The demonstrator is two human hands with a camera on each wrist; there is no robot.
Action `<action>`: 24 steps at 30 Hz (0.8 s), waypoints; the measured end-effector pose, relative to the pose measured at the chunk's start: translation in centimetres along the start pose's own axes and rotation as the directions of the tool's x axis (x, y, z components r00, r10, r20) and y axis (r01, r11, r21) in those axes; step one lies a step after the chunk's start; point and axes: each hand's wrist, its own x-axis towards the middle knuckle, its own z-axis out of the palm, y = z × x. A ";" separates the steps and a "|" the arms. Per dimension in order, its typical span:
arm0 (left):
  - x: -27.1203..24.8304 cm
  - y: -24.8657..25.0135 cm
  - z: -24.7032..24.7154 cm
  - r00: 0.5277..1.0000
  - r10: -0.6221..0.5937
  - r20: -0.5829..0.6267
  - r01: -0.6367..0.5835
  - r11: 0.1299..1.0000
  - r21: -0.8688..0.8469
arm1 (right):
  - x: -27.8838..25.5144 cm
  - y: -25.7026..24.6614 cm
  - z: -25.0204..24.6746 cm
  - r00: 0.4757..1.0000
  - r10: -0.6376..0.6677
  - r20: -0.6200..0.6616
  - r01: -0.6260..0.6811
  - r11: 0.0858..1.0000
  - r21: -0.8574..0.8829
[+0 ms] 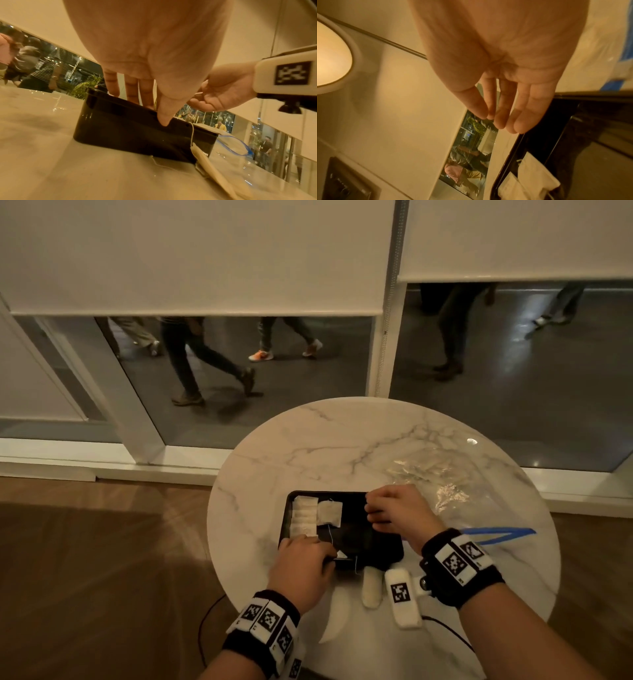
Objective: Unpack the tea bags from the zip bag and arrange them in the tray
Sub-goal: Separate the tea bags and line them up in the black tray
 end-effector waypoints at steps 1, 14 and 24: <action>0.0 0.0 0.2 1.000 -0.002 -0.005 0.002 1.000 0.002 | -0.5 0.3 -0.6 1.000 -0.021 -0.002 0.021 1.000 -0.015; 1.2 -0.1 0.5 0.996 -0.080 -0.044 0.081 0.997 0.010 | -4.8 7.1 -2.5 0.945 -0.060 0.321 0.235 0.808 -0.540; 0.9 -1.1 0.2 0.990 -0.135 -0.037 0.135 0.991 0.015 | -4.0 9.7 -3.2 0.962 0.065 0.266 0.187 0.556 -0.810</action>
